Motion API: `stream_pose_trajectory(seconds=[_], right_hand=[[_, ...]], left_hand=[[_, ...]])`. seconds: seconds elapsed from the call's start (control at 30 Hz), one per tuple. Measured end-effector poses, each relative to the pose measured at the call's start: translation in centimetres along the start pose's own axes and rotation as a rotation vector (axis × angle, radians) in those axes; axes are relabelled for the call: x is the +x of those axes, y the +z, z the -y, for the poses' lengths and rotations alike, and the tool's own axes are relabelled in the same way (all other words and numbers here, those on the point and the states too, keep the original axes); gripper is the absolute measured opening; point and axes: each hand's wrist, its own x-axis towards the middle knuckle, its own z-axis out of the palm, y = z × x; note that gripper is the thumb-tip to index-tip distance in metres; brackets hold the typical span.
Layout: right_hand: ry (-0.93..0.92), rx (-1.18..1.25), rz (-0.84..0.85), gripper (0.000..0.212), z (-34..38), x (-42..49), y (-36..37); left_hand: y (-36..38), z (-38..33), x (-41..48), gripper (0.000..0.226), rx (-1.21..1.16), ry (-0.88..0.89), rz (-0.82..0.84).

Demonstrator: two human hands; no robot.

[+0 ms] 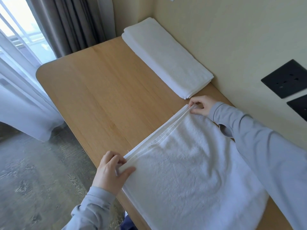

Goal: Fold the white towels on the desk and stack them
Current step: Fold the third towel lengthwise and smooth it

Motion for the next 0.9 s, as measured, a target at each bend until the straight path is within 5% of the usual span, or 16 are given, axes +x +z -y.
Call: stream_pose_trajectory(seconds=[0.2,0.4,0.7,0.8,0.9], right_hand=[[0.038,-0.019,-0.054,0.006,0.1,-0.2,0.0],[0.079,-0.095,-0.090,0.012,0.5,0.6,1.4],[0.223,-0.062,-0.174,0.023,1.2,1.2,3.9],[0.144,-0.135,-0.418,0.027,1.8,-0.2,4.4],[0.061,-0.229,-0.742,0.025,3.7,-2.7,6.0]], left_hand=[[-1.8,0.3,0.3,0.040,-0.111,0.049,0.132],[-2.4,0.9,1.1,0.015,-0.184,-0.010,0.191],[-3.4,1.4,1.2,0.026,-0.148,-0.083,0.227],[-3.2,0.2,0.9,0.021,0.093,-0.099,-0.048],[-0.2,-4.3,-0.5,0.014,0.295,0.160,-0.295]])
